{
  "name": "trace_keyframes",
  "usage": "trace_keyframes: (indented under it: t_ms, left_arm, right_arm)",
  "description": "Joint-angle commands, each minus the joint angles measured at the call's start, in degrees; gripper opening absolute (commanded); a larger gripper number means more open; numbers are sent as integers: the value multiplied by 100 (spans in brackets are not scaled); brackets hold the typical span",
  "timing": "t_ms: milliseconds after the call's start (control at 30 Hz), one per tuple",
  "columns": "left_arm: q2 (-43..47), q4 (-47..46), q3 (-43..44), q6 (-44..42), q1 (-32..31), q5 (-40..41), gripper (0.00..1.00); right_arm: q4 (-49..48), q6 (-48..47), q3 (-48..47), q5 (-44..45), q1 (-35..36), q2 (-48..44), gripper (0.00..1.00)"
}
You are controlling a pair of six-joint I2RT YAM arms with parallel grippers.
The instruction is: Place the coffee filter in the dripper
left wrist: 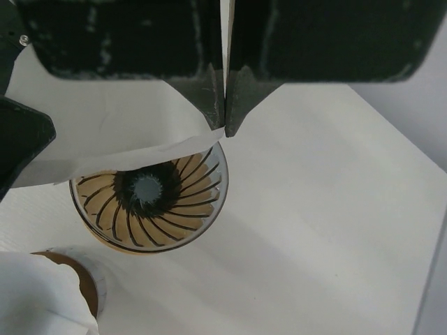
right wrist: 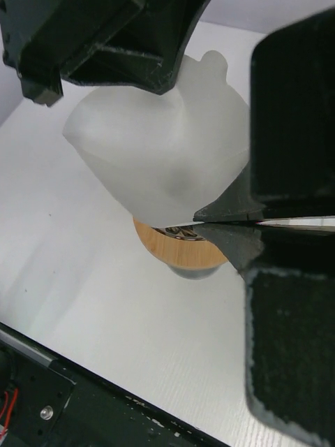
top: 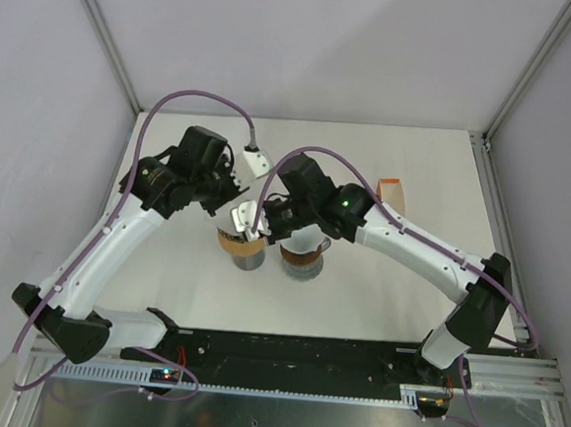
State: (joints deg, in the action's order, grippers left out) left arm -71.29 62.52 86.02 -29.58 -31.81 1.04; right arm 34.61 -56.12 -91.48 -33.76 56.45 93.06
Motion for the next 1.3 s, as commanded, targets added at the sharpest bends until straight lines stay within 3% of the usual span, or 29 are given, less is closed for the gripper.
trace_keyframes:
  t_ms: [0,433,633,833,900,1067,1267]
  left_arm:
    - [-110,-25,-37,-137,272,-227,0]
    - [-275,-252,-537,-101,325,-660,0]
    - [-326,-321,-614,-96,325,-757,0]
    - [-381,-329,-602,-107,325,-762,1]
    - [-387,-329,-566,-104,325,-754,11]
    - [-345,-328,-388,-86,324,-737,47]
    - [-263,-324,-226,-87,329,-641,65]
  right_arm:
    - [159,130,44,-120,-40,125,0]
    - [170,227,139,-20,-228,342,1]
    - [-76,402,251,-9,-222,240,21]
    - [-377,516,414,-75,-214,29,34]
    - [-425,567,419,-113,-196,-35,39]
    - [-525,706,428,-214,-142,-199,50]
    - [-567,987,366,-305,-117,-348,57]
